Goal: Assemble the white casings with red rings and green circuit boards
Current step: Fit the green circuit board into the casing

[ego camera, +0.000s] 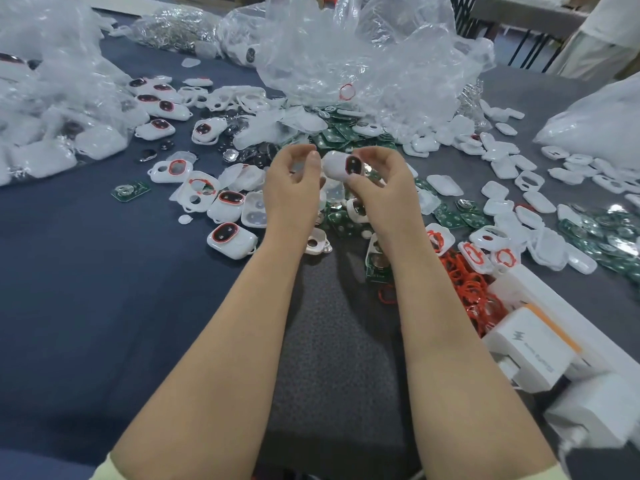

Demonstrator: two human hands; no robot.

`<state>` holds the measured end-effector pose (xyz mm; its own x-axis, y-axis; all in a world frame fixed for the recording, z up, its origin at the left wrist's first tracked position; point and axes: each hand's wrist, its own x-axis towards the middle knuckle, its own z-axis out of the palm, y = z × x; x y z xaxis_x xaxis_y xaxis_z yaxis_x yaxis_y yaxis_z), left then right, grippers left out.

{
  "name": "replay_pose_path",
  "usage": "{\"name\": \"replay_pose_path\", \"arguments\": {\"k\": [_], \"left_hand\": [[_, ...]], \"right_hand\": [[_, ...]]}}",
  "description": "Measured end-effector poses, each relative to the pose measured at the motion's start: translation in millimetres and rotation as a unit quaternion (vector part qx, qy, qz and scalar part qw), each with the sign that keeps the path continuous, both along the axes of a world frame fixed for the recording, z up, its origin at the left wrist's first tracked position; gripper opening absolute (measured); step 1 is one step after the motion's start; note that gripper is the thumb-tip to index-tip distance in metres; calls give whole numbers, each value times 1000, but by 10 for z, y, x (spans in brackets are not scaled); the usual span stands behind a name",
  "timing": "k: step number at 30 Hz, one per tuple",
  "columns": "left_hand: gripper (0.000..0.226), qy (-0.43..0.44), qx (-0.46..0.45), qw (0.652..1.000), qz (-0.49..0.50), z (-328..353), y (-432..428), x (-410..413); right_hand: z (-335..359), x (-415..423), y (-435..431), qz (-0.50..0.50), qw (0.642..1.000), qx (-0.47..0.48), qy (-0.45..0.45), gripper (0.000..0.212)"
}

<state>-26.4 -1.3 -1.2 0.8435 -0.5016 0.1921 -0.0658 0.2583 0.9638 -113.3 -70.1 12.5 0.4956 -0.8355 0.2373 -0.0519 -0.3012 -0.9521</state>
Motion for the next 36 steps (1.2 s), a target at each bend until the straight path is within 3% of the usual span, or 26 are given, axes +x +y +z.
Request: {"name": "replay_pose_path", "arguments": {"k": [8,15,20,24,27,36], "left_hand": [[10,41,9,998,-55,-44,-29,6],[14,27,17,997,-67,-39,-38,18],[9,23,28,998,-60,-32,-24,-1],[19,42,24,998,-49,-25,-14,4],[8,39,41,997,-56,-18,-23,-7],[21,-58,75,994,-46,21,27,-16]], "right_hand": [[-23,22,13,41,999,-9,8,33],[-31,-7,-3,46,999,23,15,12],[-23,4,8,54,998,31,25,17],[-14,24,37,60,997,17,44,22],[-10,15,18,43,998,5,50,14],[2,7,-2,75,997,10,26,32]]}}
